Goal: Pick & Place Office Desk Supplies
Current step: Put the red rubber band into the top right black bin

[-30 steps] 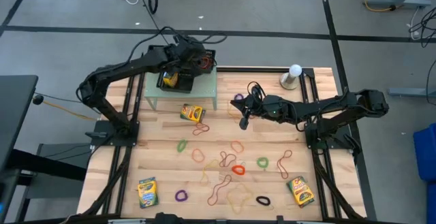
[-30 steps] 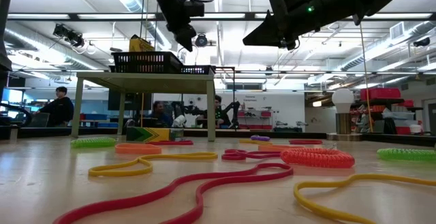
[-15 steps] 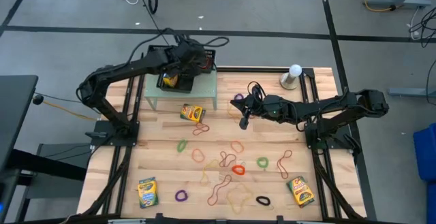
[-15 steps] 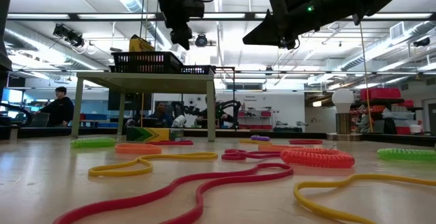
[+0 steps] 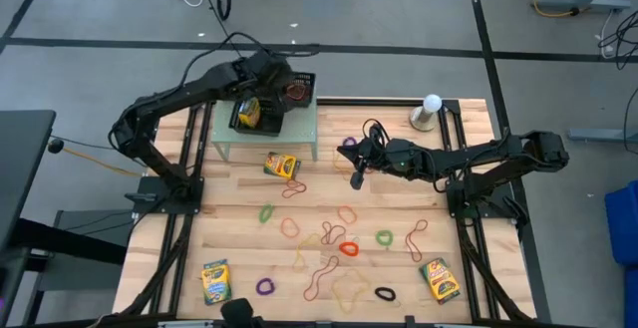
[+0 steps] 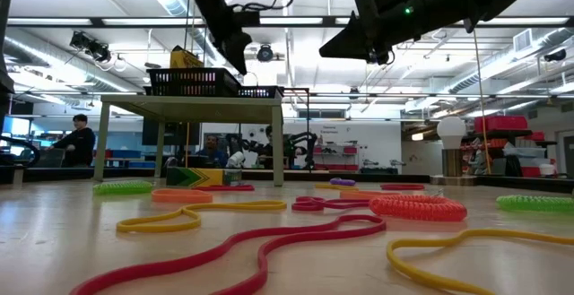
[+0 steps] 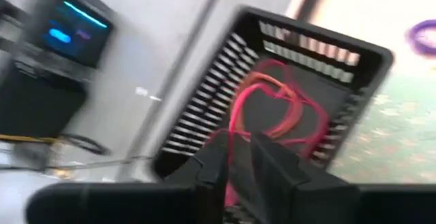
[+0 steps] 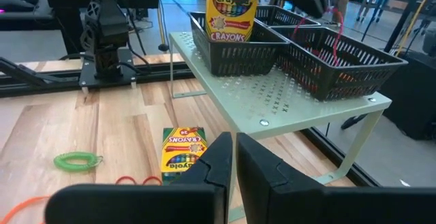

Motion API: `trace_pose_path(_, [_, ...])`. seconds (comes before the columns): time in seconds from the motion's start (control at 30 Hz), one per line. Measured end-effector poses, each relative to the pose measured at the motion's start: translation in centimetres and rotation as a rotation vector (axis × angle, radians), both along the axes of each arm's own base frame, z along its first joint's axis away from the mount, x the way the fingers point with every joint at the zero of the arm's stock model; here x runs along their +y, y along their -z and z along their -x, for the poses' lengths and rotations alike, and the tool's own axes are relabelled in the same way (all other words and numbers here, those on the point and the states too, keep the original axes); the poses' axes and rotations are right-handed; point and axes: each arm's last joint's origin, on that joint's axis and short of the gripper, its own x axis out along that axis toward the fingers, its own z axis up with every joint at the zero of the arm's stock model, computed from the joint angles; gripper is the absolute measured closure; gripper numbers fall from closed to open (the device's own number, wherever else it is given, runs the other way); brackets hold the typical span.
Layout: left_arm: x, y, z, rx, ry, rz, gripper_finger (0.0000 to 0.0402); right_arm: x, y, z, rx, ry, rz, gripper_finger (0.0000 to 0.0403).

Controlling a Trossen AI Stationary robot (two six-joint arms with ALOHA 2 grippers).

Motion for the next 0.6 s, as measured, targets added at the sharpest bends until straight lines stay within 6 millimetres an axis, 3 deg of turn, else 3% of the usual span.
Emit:
trace_pose_path(0.13, [1.1,0.3,0.9,-0.083,-0.051,0.114,0.0369,0.0,0.0,0.0,-0.002,0.001,-0.007,0.0376])
trace_pose_path(0.27, [1.9,0.1,1.4,-0.120,-0.156,0.086,0.0377,0.0,0.0,0.0,-0.005,-0.002,-0.007,0.0376])
trace_pose_path(0.4, [2.0,0.0,1.4,-0.130,-0.169,0.080,0.0353,0.0,0.0,0.0,-0.006,-0.004,-0.005,0.0376])
trace_pose_path(0.6, [1.6,0.0,1.1,-0.152,-0.173,0.084,0.0281,0.0,0.0,0.0,-0.006,-0.004,-0.004,0.0376])
